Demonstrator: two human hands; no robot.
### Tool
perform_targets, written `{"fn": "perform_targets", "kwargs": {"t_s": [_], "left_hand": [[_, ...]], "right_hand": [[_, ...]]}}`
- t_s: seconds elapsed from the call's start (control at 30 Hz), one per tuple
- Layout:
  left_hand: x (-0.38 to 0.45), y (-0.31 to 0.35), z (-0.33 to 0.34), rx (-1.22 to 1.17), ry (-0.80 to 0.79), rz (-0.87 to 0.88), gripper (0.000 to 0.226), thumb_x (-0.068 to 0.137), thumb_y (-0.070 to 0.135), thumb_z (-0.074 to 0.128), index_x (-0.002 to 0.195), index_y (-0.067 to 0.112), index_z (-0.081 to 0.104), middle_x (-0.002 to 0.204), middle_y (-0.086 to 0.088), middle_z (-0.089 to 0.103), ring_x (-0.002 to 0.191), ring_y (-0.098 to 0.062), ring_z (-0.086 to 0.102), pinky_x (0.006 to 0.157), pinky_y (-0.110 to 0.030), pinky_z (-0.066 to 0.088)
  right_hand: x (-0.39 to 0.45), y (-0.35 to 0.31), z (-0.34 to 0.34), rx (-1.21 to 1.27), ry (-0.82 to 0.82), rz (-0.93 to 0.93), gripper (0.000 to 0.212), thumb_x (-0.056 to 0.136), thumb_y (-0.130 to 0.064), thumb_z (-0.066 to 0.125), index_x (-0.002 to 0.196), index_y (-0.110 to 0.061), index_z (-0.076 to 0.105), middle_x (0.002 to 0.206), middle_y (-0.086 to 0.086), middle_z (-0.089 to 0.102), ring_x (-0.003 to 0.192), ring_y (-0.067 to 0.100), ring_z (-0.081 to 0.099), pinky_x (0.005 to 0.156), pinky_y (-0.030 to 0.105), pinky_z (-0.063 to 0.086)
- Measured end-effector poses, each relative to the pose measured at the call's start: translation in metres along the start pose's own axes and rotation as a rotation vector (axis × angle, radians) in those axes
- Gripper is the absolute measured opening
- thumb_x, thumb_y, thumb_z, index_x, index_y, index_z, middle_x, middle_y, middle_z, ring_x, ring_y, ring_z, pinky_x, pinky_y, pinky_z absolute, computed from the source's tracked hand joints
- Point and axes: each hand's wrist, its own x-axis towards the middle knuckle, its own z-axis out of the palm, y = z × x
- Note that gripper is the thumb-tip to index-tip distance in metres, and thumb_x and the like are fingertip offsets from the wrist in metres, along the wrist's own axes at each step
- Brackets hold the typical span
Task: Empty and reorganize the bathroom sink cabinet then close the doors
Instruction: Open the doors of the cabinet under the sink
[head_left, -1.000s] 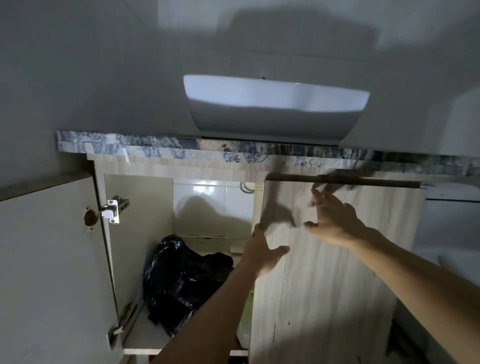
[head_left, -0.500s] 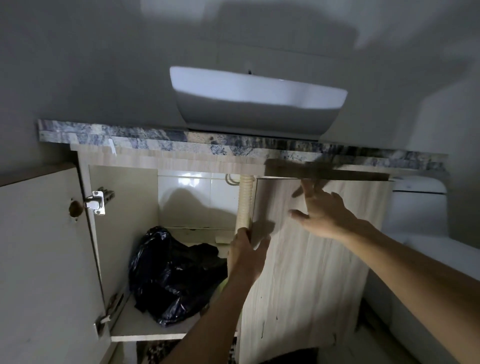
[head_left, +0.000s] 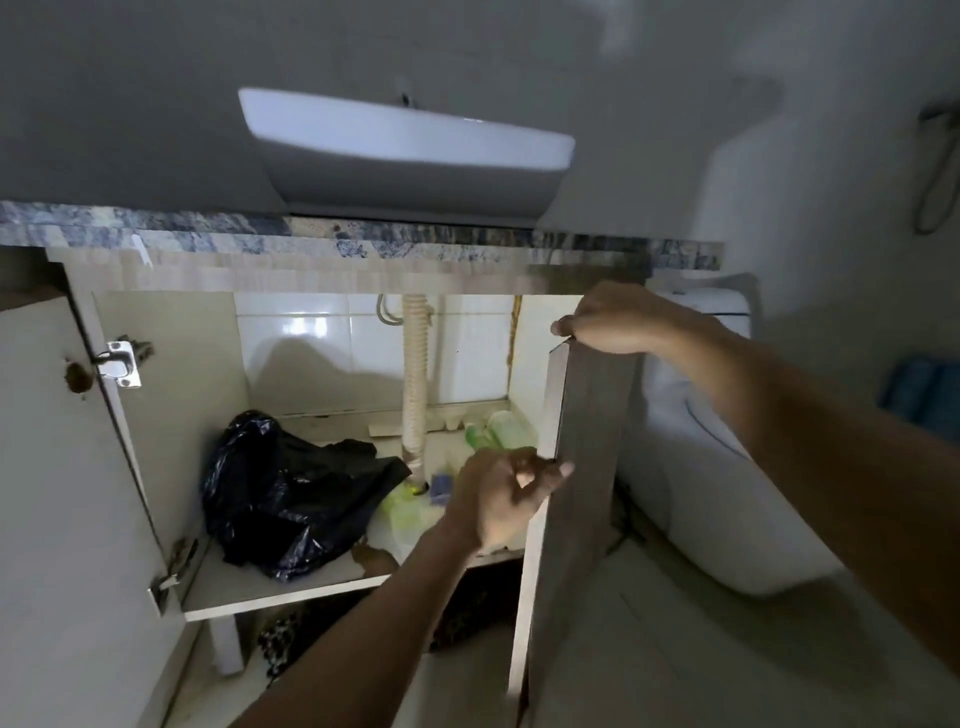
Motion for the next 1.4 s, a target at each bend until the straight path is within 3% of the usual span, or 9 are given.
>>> {"fn": "perform_targets", "kwargs": {"t_s": [0.07, 0.23, 0.33, 0.43, 0.53, 0.63, 0.77, 1.2, 1.4], "left_hand": [[0.006, 0.021, 0.012, 0.019, -0.123, 0.119, 0.060, 0.087, 0.063, 0.041, 0.078, 0.014, 0.074, 0.062, -0.001, 0.070, 0.053, -0.012, 0.063, 0.053, -0.024, 0.046], [0.022, 0.075, 0.049, 0.165, -0.311, 0.255, 0.064, 0.093, 0.059, 0.035, 0.066, 0.011, 0.066, 0.065, -0.003, 0.065, 0.059, -0.017, 0.059, 0.057, -0.026, 0.044], [0.028, 0.100, 0.069, 0.150, -0.408, 0.236, 0.056, 0.096, 0.055, 0.036, 0.053, 0.019, 0.043, 0.052, 0.005, 0.043, 0.047, -0.007, 0.042, 0.048, -0.018, 0.026], [0.030, 0.117, 0.093, 0.043, -0.396, 0.199, 0.055, 0.091, 0.063, 0.034, 0.053, 0.023, 0.039, 0.052, 0.011, 0.037, 0.047, -0.006, 0.045, 0.048, -0.014, 0.026], [0.029, 0.136, 0.119, -0.097, -0.379, 0.118, 0.044, 0.092, 0.052, 0.050, 0.067, 0.016, 0.051, 0.061, 0.009, 0.043, 0.052, -0.008, 0.046, 0.056, -0.012, 0.034], [0.025, 0.149, 0.144, -0.162, -0.383, 0.133, 0.035, 0.094, 0.043, 0.054, 0.101, 0.010, 0.062, 0.097, -0.001, 0.060, 0.080, -0.021, 0.064, 0.079, -0.027, 0.054], [0.028, 0.153, 0.173, -0.149, -0.483, 0.129, 0.055, 0.094, 0.042, 0.051, 0.140, 0.016, 0.035, 0.139, -0.004, 0.046, 0.115, -0.029, 0.058, 0.095, -0.040, 0.053], [0.035, 0.111, 0.160, -0.192, -0.661, 0.163, 0.071, 0.094, 0.038, 0.055, 0.151, 0.027, 0.015, 0.152, -0.006, 0.031, 0.131, -0.031, 0.044, 0.103, -0.042, 0.043], [0.023, 0.030, 0.126, -0.017, -0.689, -0.130, 0.066, 0.093, 0.038, 0.053, 0.148, 0.022, 0.021, 0.149, -0.008, 0.035, 0.135, -0.029, 0.037, 0.107, -0.042, 0.037]], "right_hand": [[-0.009, 0.009, -0.015, -0.100, -0.075, 0.047, 0.043, 0.083, -0.046, 0.061, 0.059, -0.017, 0.042, 0.069, 0.001, 0.052, 0.063, 0.018, 0.049, 0.068, 0.031, 0.039], [-0.035, 0.032, -0.028, -0.333, -0.093, 0.111, 0.021, 0.082, -0.022, 0.071, 0.083, -0.006, 0.058, 0.069, 0.003, 0.054, 0.060, 0.013, 0.051, 0.055, 0.023, 0.039], [-0.040, 0.049, -0.022, -0.427, -0.012, 0.147, 0.029, 0.086, -0.010, 0.064, 0.112, 0.001, 0.057, 0.079, 0.006, 0.055, 0.070, 0.017, 0.056, 0.067, 0.027, 0.050], [-0.040, 0.065, -0.016, -0.551, 0.033, 0.182, 0.021, 0.089, -0.004, 0.052, 0.108, 0.000, 0.061, 0.083, 0.006, 0.057, 0.077, 0.019, 0.060, 0.077, 0.029, 0.054], [-0.041, 0.085, -0.011, -0.635, 0.019, 0.200, 0.018, 0.092, -0.005, 0.048, 0.104, -0.003, 0.062, 0.073, 0.000, 0.050, 0.063, 0.013, 0.051, 0.062, 0.024, 0.046], [-0.050, 0.109, -0.001, -0.723, 0.091, 0.213, 0.031, 0.093, -0.015, 0.047, 0.123, -0.004, 0.048, 0.103, 0.008, 0.055, 0.082, 0.021, 0.054, 0.079, 0.035, 0.050], [-0.051, 0.138, 0.010, -0.734, 0.225, 0.274, 0.052, 0.087, -0.019, 0.056, 0.132, -0.008, 0.035, 0.127, 0.011, 0.047, 0.102, 0.031, 0.053, 0.086, 0.038, 0.043], [-0.033, 0.151, 0.029, -0.659, 0.249, 0.397, 0.081, 0.082, -0.033, 0.061, 0.145, -0.008, 0.017, 0.150, 0.015, 0.025, 0.135, 0.039, 0.029, 0.111, 0.058, 0.018], [-0.059, 0.118, 0.083, -0.408, 0.252, 0.106, 0.064, 0.090, -0.036, 0.058, 0.142, -0.013, 0.030, 0.157, 0.009, 0.017, 0.144, 0.027, 0.022, 0.116, 0.049, 0.012]]}}
